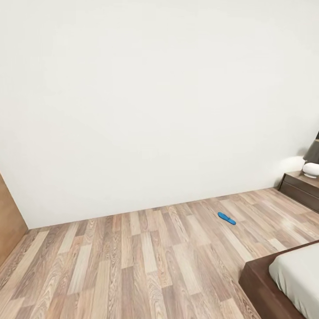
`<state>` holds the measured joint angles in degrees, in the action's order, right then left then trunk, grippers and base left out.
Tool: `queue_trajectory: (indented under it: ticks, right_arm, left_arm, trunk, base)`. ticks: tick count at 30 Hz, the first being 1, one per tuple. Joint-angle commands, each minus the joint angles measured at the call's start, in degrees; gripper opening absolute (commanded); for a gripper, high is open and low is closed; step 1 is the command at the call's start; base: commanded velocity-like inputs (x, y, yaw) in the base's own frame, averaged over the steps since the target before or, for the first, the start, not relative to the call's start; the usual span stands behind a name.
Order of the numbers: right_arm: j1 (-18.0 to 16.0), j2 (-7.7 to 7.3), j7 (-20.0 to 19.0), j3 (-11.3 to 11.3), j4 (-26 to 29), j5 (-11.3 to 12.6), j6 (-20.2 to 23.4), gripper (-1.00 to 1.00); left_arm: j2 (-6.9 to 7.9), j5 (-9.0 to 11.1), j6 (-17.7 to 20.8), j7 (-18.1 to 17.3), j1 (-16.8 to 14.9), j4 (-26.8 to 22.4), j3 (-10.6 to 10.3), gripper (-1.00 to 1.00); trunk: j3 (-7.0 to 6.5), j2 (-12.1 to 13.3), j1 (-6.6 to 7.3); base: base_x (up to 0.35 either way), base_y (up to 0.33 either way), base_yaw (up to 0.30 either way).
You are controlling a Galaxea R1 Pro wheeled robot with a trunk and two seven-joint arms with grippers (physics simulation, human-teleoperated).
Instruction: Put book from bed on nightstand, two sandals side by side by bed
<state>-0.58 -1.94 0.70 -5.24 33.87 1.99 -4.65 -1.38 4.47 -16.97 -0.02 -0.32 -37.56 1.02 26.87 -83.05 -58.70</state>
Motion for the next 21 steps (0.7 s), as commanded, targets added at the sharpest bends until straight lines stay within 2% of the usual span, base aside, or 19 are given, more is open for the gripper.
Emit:
queue_trajectory:
  ticks: [1,21]
  right_arm:
    - [-0.03,0.00,0.10,0.04,-0.03,0.21,-0.19,1.00]
    - [-0.03,0.01,0.18,-0.03,-0.03,0.21,-0.19,1.00]
  left_arm:
    - [-0.02,0.45,-0.14,-0.06,-0.03,0.03,0.03,1.00]
    - [-0.02,0.45,-0.17,-0.06,-0.03,0.11,0.03,1.00]
  trunk:
    - [0.06,-0.03,-0.03]
    - [0.06,-0.03,-0.03]
  base:
    - [0.333,0.055,0.000]
    - [0.333,0.076,0.000]
